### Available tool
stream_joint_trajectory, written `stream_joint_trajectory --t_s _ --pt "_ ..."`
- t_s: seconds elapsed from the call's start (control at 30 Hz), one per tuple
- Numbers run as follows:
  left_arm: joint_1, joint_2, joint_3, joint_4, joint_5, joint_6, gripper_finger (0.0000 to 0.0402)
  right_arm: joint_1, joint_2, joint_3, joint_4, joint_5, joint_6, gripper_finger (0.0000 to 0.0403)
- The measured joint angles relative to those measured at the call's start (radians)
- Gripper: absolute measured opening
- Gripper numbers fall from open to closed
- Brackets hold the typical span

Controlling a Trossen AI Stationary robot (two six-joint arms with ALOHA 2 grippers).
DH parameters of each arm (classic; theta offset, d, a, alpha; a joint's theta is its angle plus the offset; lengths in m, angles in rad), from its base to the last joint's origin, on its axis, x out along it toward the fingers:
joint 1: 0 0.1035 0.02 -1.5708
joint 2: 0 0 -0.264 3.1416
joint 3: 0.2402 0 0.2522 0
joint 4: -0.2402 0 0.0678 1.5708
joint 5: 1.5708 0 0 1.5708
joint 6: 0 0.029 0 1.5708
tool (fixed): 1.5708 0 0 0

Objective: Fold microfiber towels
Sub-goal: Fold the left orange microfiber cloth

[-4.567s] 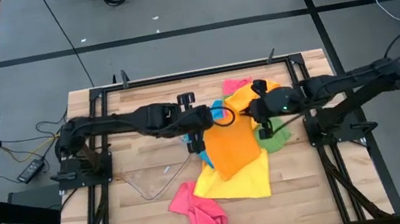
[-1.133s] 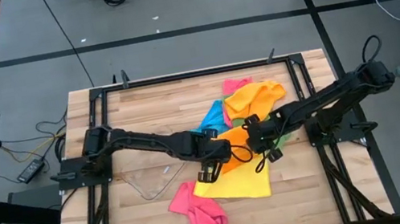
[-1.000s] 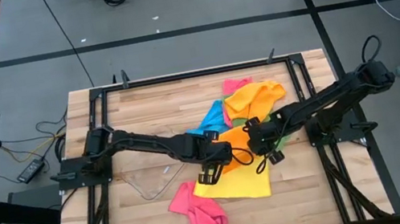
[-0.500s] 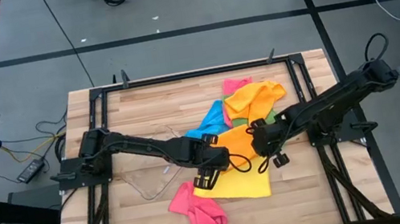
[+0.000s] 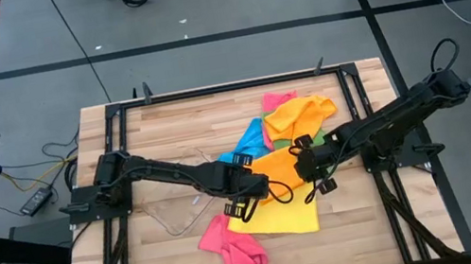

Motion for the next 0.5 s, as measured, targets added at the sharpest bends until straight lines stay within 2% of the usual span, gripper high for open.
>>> stream_joint_trajectory --t_s 0.27,0.5 --pt "0.011 0.068 -0.002 0.008 -0.157 0.024 0.0167 0.0 -0.001 -0.041 0.052 0.0 0.007 0.0108" --pt "0.01 0.076 -0.002 -0.011 -0.158 0.024 0.0149 0.0 -0.001 -0.049 0.074 0.0 0.004 0.0108"
